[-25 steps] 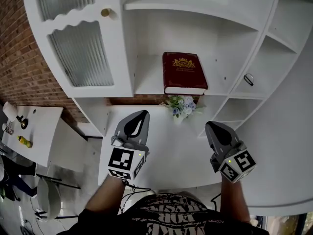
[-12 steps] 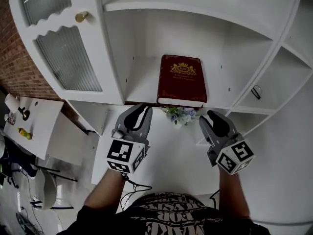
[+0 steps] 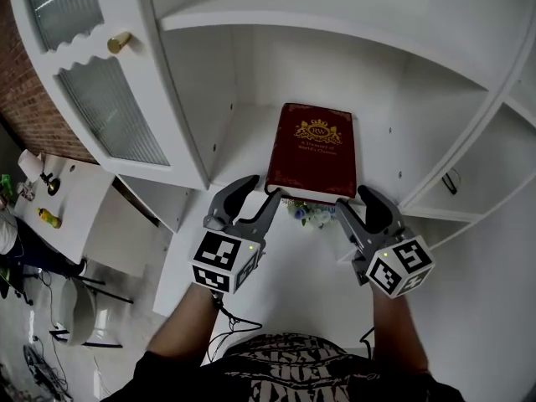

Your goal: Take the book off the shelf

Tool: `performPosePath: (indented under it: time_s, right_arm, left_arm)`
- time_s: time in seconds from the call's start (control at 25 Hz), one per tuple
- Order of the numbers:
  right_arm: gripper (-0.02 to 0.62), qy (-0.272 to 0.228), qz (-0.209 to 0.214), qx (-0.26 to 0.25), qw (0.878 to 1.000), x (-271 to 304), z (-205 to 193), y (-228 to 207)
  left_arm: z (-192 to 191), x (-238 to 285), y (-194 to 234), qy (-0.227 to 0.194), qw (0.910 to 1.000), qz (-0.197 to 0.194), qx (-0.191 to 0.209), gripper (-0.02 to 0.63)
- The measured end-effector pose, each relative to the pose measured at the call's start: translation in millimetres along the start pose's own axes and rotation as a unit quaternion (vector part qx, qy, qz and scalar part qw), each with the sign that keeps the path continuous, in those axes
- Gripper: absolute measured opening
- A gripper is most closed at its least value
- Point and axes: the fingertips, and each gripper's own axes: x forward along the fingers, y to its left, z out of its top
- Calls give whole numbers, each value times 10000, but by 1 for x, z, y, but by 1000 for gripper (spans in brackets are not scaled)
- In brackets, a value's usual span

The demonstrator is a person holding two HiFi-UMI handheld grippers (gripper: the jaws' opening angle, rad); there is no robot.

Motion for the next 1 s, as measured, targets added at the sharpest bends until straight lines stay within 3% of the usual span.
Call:
performPosePath:
  time_s: [0.28, 0.56, 0.76, 0.88, 1.0]
  right_arm:
    - [250, 783, -62, -281, 9965, 15, -6, 5]
    - [225, 997, -225, -431, 9938, 24, -1, 2]
    - [226, 777, -521, -580, 9939, 22, -1, 0]
    - [190, 530, -666, -738, 9936, 11, 4, 3]
    - [178, 376, -560, -533, 9963, -3, 5, 15]
  left_arm:
    - [2, 16, -5, 329, 9992, -180, 138, 169]
    - [-1, 27, -1, 810, 9963, -48, 274, 137]
    - [1, 28, -5, 607, 9974, 65, 372, 133]
    - [3, 17, -12, 302, 9987, 126, 390, 133]
    - [1, 0, -22, 131, 9995, 91, 289, 133]
